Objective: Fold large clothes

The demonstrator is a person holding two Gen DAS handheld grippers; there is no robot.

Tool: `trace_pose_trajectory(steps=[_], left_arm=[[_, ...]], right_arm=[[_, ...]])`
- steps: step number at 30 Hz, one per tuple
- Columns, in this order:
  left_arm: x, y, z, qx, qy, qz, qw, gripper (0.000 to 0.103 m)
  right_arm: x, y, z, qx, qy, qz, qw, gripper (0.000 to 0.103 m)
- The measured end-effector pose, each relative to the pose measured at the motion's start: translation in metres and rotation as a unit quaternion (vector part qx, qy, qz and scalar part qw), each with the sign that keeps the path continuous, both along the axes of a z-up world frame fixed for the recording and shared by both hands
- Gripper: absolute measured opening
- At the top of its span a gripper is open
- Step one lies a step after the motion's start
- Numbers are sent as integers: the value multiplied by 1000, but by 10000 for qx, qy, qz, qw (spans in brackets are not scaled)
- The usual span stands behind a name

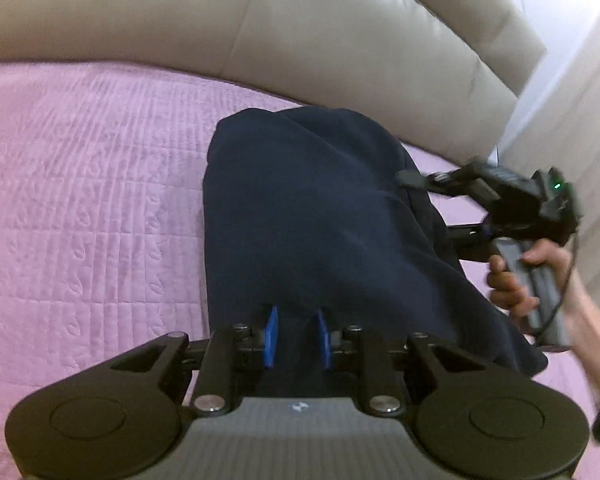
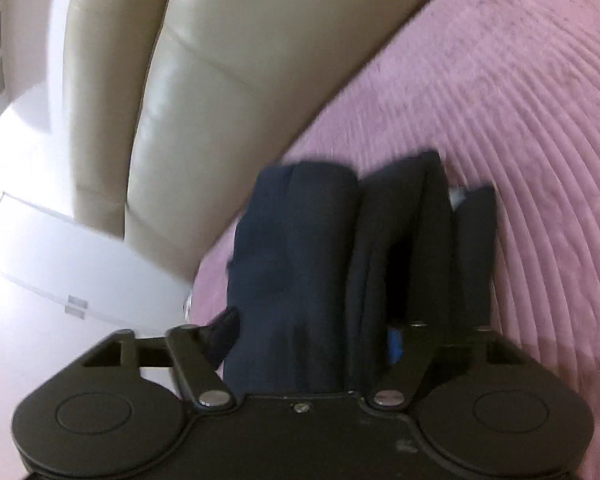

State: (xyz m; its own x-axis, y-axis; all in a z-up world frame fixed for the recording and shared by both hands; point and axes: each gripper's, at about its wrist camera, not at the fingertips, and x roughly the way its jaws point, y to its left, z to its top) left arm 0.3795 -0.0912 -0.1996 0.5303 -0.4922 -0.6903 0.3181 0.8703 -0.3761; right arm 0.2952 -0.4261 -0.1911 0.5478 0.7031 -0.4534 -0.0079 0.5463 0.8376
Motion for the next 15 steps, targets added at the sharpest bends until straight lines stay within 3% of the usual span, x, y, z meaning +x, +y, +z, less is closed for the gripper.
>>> trace_pose_trajectory(steps=[4,5,6,7,10,12,13,15], left_arm=[[-1,-9,0,157,-78,-95,9998,22],[1,-10,0,181,-92,-98,9997,22],[0,-11,0,204,-108,-99,9997,22],[-1,-11,-1,243,-127,-103,9996,22],[-5,-17,2,408,-186,-165,9989,22],[-9,-18,7,313,-176,-318,9988,23],[-10,-17,9,133,-101,-388,9991,22],[-14,-21,9,152,-35,-480,9987,23]], right_arm=[[-34,17,-6,-312,457,586,9967,85],[-41,23,-5,-405,441,610,9963,77],[-43,28,2,-513,277,512,9970,57],[-55,33,14,-648,-76,291,9974,20],[-90,42,56,-918,-1449,184,9850,17],[-106,38,58,-1232,-1767,-79,9765,17],[-106,33,48,-1303,-1579,-173,9787,16],[-93,21,9,-1440,-622,-261,9873,16]])
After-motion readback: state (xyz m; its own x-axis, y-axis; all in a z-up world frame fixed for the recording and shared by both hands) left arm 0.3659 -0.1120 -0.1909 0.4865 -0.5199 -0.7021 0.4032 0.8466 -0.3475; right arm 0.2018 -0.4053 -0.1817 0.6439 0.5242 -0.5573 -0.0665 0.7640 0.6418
